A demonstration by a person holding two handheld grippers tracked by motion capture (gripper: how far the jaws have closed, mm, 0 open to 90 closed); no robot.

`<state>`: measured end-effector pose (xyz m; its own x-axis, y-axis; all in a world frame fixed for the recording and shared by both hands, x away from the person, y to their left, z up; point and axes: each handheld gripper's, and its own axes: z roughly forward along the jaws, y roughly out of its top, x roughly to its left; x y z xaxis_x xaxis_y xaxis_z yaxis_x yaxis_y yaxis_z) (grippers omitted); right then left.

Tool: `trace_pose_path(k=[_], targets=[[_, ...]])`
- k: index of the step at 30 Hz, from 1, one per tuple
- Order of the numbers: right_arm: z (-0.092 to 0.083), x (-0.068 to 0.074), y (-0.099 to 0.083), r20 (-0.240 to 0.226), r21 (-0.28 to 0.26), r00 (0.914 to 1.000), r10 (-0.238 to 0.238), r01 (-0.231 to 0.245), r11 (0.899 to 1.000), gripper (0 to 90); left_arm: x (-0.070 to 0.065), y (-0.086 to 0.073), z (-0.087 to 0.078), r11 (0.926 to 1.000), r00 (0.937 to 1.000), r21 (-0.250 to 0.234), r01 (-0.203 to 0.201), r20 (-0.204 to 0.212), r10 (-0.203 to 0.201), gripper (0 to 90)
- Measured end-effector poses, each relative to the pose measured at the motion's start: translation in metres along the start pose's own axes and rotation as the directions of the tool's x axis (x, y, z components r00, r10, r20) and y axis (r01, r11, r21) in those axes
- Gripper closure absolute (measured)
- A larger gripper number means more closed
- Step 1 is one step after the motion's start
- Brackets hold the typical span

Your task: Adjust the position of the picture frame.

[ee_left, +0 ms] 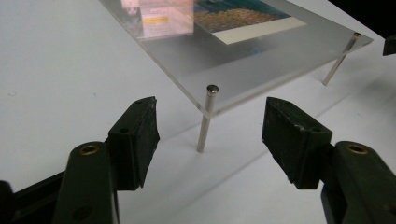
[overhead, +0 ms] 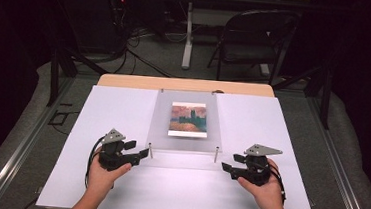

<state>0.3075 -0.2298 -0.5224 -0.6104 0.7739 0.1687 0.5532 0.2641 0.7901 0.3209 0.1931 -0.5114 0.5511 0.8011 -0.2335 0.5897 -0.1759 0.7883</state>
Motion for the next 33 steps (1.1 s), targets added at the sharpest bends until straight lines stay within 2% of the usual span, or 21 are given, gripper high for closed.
trace_pose_path(k=[6,9,11,14,18,19,24,28,33], targets=[[-0.002,-0.009,0.013,0.020,0.007,0.9998,-0.007,0.007,1.000,39.0,0.006,0.016,0.000,0.9999,0.9998,-0.001,-0.016,-0.009,0.016,32.9],[-0.003,-0.017,0.024,0.027,0.000,0.9996,0.011,-0.011,1.000,38.0,0.013,0.027,0.002,0.9999,0.9996,-0.006,-0.012,-0.025,0.012,30.8],[-0.003,-0.023,0.033,0.036,-0.014,0.9991,0.022,-0.022,1.000,37.9,0.017,0.036,0.002,1.0000,0.9998,-0.008,-0.005,-0.017,0.004,31.3],[-0.003,-0.031,0.046,0.044,-0.023,0.9988,0.022,-0.021,1.000,39.6,0.023,0.050,0.002,0.9999,0.9987,-0.005,-0.012,-0.050,0.011,31.9],[-0.001,-0.039,0.064,0.071,-0.007,0.9974,-0.011,0.011,1.000,39.5,0.033,0.065,0.006,0.9997,0.9990,-0.017,0.018,-0.042,-0.018,32.6],[0.000,-0.041,0.067,0.073,-0.001,0.9973,-0.007,0.007,1.000,39.6,0.035,0.068,0.007,0.9996,0.9988,-0.018,0.023,-0.043,-0.023,32.7],[0.013,-0.051,0.079,0.078,0.007,0.9969,0.003,-0.004,1.000,41.5,0.044,0.080,0.019,0.9991,0.9980,-0.022,0.037,-0.051,-0.038,33.9],[0.027,-0.058,0.086,0.092,0.001,0.9958,-0.005,0.005,1.000,43.3,0.053,0.085,0.032,0.9971,0.9959,-0.016,0.075,-0.049,-0.075,35.0],[0.045,-0.067,0.094,0.091,0.009,0.9958,0.002,-0.003,1.000,43.6,0.066,0.090,0.050,0.9935,0.9884,-0.012,0.113,-0.101,-0.114,36.8]])
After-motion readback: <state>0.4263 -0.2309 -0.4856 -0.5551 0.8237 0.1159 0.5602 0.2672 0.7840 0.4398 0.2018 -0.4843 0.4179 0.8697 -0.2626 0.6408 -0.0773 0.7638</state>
